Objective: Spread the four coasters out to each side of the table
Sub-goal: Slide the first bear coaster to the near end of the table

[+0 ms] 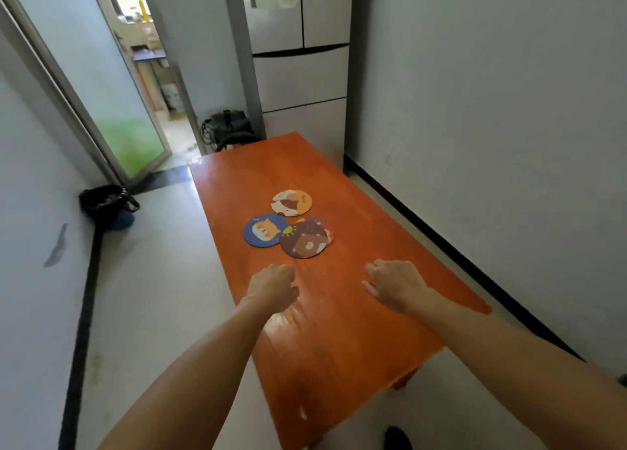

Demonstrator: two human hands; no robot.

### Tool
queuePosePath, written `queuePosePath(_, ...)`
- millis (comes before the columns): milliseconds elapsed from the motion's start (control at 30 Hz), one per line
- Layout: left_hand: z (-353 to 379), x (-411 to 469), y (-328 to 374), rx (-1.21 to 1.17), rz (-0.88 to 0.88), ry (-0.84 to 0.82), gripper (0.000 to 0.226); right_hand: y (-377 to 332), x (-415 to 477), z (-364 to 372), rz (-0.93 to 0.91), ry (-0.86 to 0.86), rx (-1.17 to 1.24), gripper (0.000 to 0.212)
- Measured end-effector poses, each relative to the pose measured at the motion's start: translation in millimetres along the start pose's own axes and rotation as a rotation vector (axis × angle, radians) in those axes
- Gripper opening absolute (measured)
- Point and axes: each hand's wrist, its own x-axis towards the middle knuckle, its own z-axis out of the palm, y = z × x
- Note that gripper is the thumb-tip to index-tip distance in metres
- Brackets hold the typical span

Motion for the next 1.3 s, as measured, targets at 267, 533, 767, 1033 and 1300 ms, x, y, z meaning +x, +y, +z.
queuePosePath(267, 29, 89, 18, -0.186, -0.304, -0.038, 0.029, 84, 130, 50, -0.133, -0.084, 0.06, 0.028)
queuePosePath(533, 58, 150, -16, -0.527, -0.601, -0.051, 0.027, 86, 229, 91, -0.193, -0.177, 0.156, 0.02)
queuePosePath(767, 96, 223, -42, -0.92, -0.874, -0.047, 0.021, 68, 308, 129, -0.173, -0.258, 0.223, 0.014)
queuePosePath(1033, 117, 265, -47, -0.954, -1.115, 0.155, 0.032, 43, 363, 162, 0.02, -0.342, 0.373, 0.037)
queuePosePath(1300, 125, 277, -47, -1.15, -1.166, 0.129, 0.022, 39, 369, 175, 0.277, -0.405, 0.65, 0.028)
